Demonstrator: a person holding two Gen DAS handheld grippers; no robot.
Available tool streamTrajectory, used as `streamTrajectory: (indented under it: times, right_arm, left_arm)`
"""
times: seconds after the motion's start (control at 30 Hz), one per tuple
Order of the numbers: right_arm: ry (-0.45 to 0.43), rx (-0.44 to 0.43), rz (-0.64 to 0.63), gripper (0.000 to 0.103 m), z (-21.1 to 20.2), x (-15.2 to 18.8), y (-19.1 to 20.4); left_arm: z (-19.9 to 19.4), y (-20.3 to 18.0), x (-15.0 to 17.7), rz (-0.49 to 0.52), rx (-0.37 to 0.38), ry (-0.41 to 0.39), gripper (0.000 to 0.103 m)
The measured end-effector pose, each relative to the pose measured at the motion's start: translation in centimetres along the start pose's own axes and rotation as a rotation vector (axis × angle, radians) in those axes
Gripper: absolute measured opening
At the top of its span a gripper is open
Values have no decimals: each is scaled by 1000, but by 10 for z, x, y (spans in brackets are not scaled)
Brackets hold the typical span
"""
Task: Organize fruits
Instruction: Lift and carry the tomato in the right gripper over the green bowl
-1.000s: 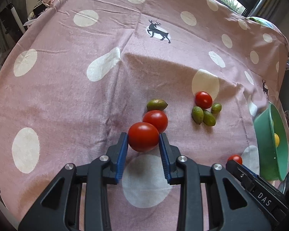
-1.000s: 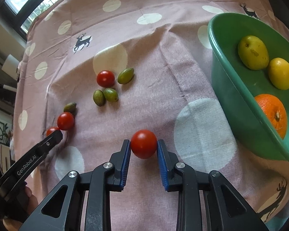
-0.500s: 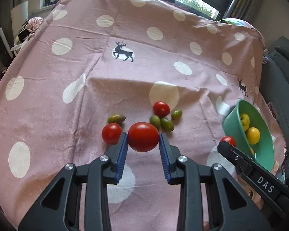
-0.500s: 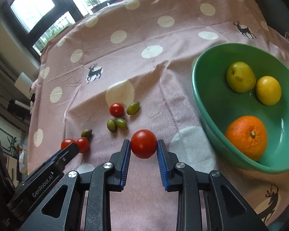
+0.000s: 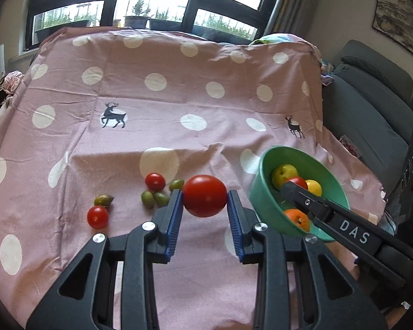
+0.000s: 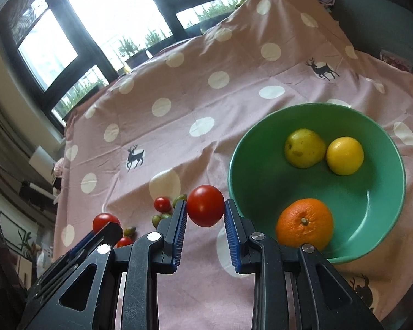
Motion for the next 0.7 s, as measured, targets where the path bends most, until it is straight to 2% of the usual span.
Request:
streamTrajectory:
  times: [0.3,0.47,0.6,0.7]
  right_arm:
    - [-95,2,111,30,-28,-19,-37]
    - [-136,42,178,30,-40,-26,-66]
    - [-142,57,219,30,-44,-29,-86]
    - [-140,70,240,30,-44,-30,-98]
  left_arm:
    - [12,-62,0,76,167,-1,32]
    - [20,-89,1,121,213,12,32]
    - [28,-105,2,118,271,27,32]
    - [34,-115,3,136,282,36,32]
Point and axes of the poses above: each gripper's, at about its wrist camera, not at the fingertips, and z roughly the way its jaws point, y to its left, x to its underside, the point moved 9 cm from there along z, roughly the way its jaws point, and after that the axes turned 6 degrees about x, right-handed, at the moved point
